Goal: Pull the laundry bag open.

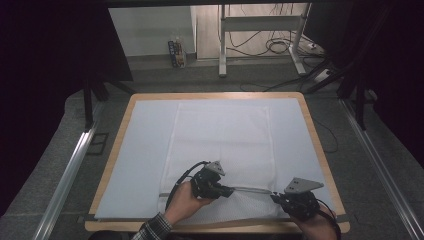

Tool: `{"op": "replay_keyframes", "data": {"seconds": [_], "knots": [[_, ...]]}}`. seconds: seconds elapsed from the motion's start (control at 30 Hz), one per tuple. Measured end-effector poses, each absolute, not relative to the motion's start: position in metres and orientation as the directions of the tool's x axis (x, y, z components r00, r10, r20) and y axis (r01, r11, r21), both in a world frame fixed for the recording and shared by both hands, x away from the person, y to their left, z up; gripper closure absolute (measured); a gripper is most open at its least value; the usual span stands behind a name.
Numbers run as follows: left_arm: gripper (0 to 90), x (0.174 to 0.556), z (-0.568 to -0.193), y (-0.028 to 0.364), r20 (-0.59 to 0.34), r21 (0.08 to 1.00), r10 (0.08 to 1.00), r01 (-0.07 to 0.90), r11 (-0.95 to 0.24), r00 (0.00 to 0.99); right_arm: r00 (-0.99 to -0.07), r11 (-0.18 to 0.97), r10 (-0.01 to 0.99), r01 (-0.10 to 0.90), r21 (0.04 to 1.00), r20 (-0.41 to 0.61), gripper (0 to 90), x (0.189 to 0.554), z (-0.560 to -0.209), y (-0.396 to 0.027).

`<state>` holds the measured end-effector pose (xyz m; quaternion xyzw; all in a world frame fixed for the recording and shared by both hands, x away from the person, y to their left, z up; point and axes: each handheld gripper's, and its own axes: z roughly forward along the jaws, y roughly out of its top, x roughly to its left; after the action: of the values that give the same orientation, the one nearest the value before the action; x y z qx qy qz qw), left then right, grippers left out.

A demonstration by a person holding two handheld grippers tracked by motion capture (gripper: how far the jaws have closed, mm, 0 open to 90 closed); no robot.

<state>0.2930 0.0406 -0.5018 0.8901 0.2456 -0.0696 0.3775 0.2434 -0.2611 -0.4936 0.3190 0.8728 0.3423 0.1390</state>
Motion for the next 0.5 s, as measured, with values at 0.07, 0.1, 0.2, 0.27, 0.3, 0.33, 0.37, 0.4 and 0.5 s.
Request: {"op": "replay_keyframes", "data": {"seconds": [0.07,0.1,0.2,0.27,0.3,0.33,0.37,0.4,0.5], "knots": [[87.0,0.292,-0.502,0.043,-0.309,0.638,0.386,0.49,-0.594,0.869,-0.761,0.562,0.648,0.46,0.687,-0.02,85.3,0.243,-0.494,-0.26],[87.1,0.292,-0.501,0.043,-0.305,0.638,0.387,0.489,-0.595,0.87,-0.762,0.566,0.647,0.457,0.686,-0.026,85.3,0.243,-0.494,-0.26],[87.0,0.291,-0.5,0.046,-0.307,0.641,0.386,0.489,-0.592,0.87,-0.763,0.562,0.646,0.459,0.688,-0.018,85.3,0.243,-0.494,-0.261],[87.0,0.29,-0.5,0.048,-0.318,0.645,0.381,0.492,-0.585,0.868,-0.764,0.565,0.644,0.456,0.687,-0.023,85.4,0.243,-0.494,-0.261],[87.0,0.29,-0.5,0.048,-0.316,0.643,0.385,0.494,-0.586,0.867,-0.765,0.565,0.644,0.456,0.687,-0.022,85.4,0.243,-0.494,-0.26],[87.0,0.29,-0.5,0.049,-0.309,0.641,0.388,0.491,-0.589,0.868,-0.763,0.568,0.645,0.455,0.686,-0.029,85.4,0.243,-0.494,-0.26],[87.0,0.29,-0.5,0.051,-0.312,0.641,0.389,0.494,-0.587,0.867,-0.763,0.568,0.646,0.455,0.686,-0.029,85.4,0.243,-0.494,-0.26],[87.1,0.29,-0.5,0.053,-0.32,0.642,0.388,0.499,-0.583,0.865,-0.762,0.566,0.647,0.458,0.686,-0.025,85.4,0.243,-0.493,-0.261],[87.1,0.29,-0.501,0.057,-0.328,0.643,0.388,0.504,-0.576,0.861,-0.763,0.566,0.646,0.456,0.687,-0.026,85.4,0.243,-0.493,-0.261]]}}
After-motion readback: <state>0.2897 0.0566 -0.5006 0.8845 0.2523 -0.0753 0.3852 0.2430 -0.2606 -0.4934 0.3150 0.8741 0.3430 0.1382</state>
